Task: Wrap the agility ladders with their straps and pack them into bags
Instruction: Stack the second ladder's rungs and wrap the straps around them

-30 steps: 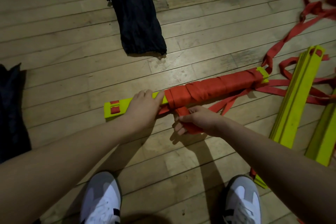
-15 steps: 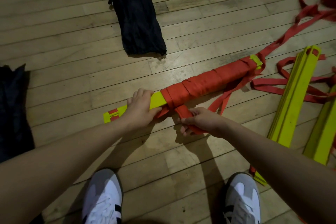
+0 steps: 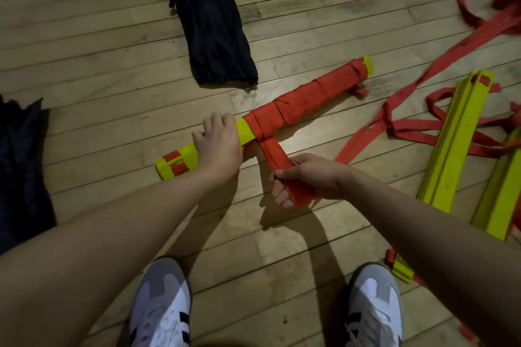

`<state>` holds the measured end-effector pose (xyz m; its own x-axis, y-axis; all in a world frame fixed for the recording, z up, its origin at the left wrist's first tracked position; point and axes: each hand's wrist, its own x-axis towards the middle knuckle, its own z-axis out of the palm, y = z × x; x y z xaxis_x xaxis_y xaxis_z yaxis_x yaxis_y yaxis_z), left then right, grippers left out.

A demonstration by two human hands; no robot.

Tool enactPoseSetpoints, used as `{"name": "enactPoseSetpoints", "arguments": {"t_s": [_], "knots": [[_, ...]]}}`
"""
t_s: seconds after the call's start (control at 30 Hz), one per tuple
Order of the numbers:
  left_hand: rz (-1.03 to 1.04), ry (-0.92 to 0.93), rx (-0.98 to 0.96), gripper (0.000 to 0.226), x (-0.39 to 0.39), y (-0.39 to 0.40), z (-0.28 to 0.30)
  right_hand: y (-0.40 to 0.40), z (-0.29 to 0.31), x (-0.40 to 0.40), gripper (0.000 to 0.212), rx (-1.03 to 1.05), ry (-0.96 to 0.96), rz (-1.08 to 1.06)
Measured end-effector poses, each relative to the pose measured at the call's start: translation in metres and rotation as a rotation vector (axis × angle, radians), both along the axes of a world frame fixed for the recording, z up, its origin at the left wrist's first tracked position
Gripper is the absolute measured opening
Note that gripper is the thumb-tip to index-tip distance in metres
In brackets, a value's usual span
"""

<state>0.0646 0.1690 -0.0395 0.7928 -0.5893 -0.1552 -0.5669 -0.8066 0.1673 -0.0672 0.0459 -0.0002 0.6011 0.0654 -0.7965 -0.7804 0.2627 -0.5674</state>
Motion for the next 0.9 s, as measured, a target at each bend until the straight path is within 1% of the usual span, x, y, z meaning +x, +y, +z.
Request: {"name": "enactPoseSetpoints", "arguments": {"t_s": [0.07, 0.13, 0.23, 0.3, 0.37, 0.43, 0.5, 0.53, 0.57, 0.67, 0.73, 0.8, 0.9], "knots": [[-0.086, -0.098, 0.106, 0.05, 0.006, -0.004, -0.001, -0.003, -0.001, 0.0, 0.013, 0.002, -0.025, -0.01], [-0.154, -0.152, 0.158, 0.052, 0.011, -0.004, -0.005, -0.006, -0.002, -0.002, 0.014, -0.032, -0.053, 0.025], [-0.224, -0.167, 0.208, 0.067, 0.01, 0.003, -0.013, -0.006, -0.005, -0.004, 0.016, -0.06, -0.067, 0.042], [-0.291, -0.184, 0.233, 0.069, 0.005, 0.011, -0.017, -0.003, -0.007, -0.005, 0.015, -0.054, -0.058, 0.03], [-0.373, -0.251, 0.232, 0.071, -0.004, 0.022, -0.023, -0.001, -0.01, -0.006, 0.015, -0.053, -0.052, 0.008], [-0.396, -0.276, 0.164, 0.074, -0.015, 0.031, -0.029, 0.0, -0.012, -0.007, 0.014, -0.048, -0.049, -0.02], [-0.354, -0.158, 0.126, 0.069, -0.024, 0.037, -0.03, 0.001, -0.012, -0.008, 0.015, -0.047, -0.042, -0.039], [-0.325, -0.078, 0.149, 0.065, -0.028, 0.038, -0.028, 0.001, -0.013, -0.009, 0.016, -0.048, -0.039, -0.044], [-0.311, -0.07, 0.164, 0.062, -0.031, 0.036, -0.025, 0.001, -0.013, -0.01, 0.016, -0.051, -0.035, -0.046], [-0.361, -0.14, 0.275, 0.06, -0.035, 0.026, -0.017, 0.0, -0.014, -0.013, 0.017, -0.115, -0.045, -0.017], [-0.314, -0.072, 0.323, 0.063, -0.033, 0.014, -0.011, 0.0, -0.014, -0.015, 0.017, -0.155, -0.058, 0.012], [-0.243, -0.013, 0.342, 0.066, -0.024, 0.006, -0.009, 0.002, -0.013, -0.015, 0.016, -0.138, -0.053, 0.015], [-0.253, -0.05, 0.384, 0.05, -0.008, 0.002, -0.007, 0.001, -0.011, -0.015, 0.014, -0.127, -0.044, 0.09]]}}
